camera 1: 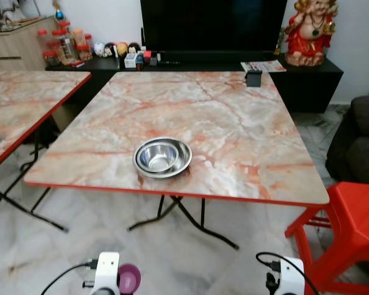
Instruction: Setting the table
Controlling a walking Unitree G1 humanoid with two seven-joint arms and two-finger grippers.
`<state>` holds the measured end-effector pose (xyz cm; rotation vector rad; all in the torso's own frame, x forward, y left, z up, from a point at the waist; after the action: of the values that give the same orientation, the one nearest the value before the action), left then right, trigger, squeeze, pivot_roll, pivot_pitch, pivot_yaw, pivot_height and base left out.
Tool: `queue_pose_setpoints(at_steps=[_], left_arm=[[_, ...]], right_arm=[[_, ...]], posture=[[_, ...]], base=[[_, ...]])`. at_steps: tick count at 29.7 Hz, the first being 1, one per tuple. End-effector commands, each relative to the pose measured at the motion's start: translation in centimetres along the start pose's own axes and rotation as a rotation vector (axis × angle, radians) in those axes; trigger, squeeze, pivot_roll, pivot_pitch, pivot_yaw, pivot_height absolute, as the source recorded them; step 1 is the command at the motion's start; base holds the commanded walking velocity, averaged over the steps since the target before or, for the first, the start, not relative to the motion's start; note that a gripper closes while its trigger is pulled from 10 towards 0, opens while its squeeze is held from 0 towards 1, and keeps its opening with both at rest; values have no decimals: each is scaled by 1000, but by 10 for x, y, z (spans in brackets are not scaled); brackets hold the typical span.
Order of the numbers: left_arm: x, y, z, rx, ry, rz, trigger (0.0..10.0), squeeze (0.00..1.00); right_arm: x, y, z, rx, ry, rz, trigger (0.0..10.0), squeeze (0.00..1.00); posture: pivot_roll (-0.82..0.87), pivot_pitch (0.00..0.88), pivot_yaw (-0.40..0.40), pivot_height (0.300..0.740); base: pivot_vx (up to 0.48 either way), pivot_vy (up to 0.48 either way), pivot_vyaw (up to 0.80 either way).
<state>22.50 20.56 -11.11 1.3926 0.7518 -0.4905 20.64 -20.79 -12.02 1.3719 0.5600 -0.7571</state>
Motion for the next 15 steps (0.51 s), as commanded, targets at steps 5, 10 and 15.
queue_pose_setpoints(at_steps=[5, 10, 15], left_arm=[[1, 6, 1, -12, 23, 21, 10000, 0], [0, 12, -16, -52, 120, 63, 10000, 0], [-5, 32, -42, -128, 257, 189, 10000, 0]], right_arm=[[0, 0, 7, -6, -11, 2, 10000, 0], [0, 0, 7, -14, -8, 0, 10000, 0], [1, 2, 8, -23, -6, 1, 10000, 0]], posture=[[-39, 0, -21, 740], [-30, 0, -30, 740], [-24, 0, -41, 740]], base=[[0, 0, 0], [0, 0, 0], [0, 0, 0]])
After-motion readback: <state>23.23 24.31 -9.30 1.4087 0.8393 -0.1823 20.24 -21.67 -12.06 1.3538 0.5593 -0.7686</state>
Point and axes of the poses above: a point about 5 cm out from each wrist's last joint towards the gripper, its own x axis pointing out of the wrist towards the gripper, its own y axis along the axis of the wrist's last joint, z = x × y, the point moved 5 cm from there along x, pointing out of the wrist towards the gripper, and after that the axes turned 10 degrees about -x, right-handed, at the moved point
